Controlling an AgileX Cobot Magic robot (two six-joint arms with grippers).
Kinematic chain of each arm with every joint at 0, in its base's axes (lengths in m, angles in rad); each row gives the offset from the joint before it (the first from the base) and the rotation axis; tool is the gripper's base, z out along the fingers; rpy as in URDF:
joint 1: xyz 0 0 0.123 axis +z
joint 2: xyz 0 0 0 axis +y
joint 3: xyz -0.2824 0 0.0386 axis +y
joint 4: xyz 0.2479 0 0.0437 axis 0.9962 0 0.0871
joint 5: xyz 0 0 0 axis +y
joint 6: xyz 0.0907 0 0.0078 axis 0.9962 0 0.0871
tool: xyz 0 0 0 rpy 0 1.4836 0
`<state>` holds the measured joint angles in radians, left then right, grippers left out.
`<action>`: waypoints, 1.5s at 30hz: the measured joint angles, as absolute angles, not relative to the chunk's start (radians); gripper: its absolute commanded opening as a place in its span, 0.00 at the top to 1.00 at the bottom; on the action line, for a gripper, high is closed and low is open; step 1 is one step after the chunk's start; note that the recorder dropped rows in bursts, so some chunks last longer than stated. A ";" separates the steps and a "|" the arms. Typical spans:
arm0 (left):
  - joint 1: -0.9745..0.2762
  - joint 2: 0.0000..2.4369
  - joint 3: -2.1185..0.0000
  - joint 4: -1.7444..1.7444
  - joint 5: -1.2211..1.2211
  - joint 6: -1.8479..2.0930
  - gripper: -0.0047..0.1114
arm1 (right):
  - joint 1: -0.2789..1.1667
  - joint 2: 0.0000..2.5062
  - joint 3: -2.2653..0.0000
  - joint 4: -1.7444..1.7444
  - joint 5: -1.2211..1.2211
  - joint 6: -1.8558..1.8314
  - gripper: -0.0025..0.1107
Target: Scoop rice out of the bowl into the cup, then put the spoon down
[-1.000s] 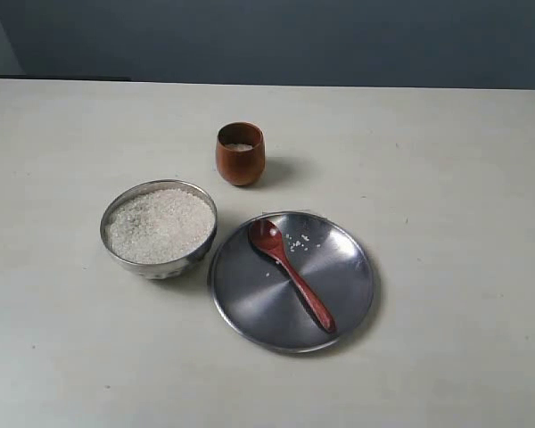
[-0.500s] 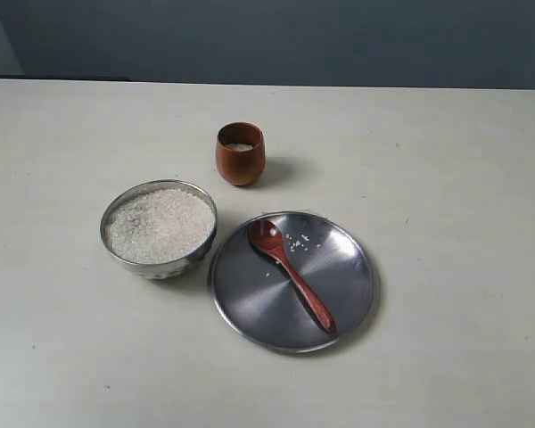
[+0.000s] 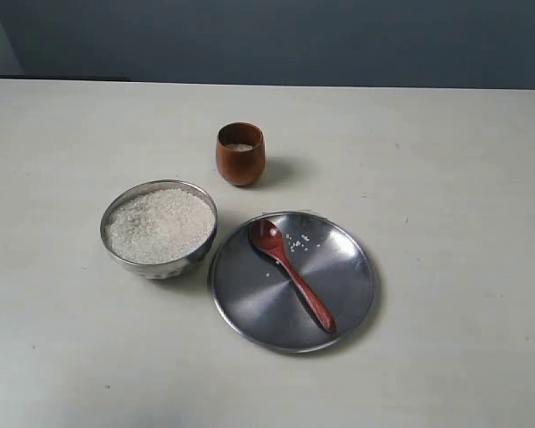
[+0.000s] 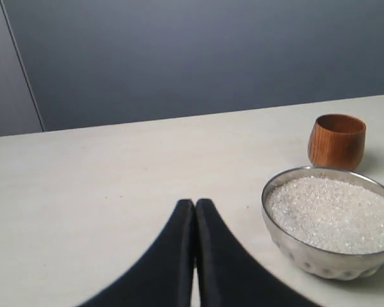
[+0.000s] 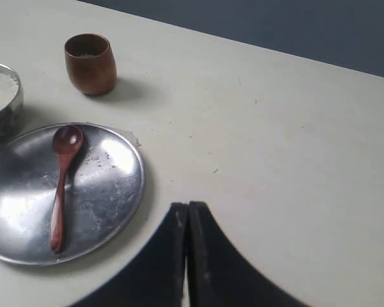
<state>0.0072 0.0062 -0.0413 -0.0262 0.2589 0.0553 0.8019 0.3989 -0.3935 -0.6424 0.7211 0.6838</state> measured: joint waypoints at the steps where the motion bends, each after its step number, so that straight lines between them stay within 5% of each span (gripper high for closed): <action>1: 0.007 0.006 -0.034 -0.026 0.261 0.055 0.96 | 0.802 0.399 -0.394 -0.642 0.721 0.684 0.97; 45: 0.007 0.004 -0.005 0.059 0.341 0.000 0.96 | 0.802 0.399 -0.394 -0.642 0.721 0.684 0.97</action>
<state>0.0072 0.0044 -0.0051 0.0595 0.3410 0.0000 0.8019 0.3989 -0.3935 -0.6424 0.7211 0.6838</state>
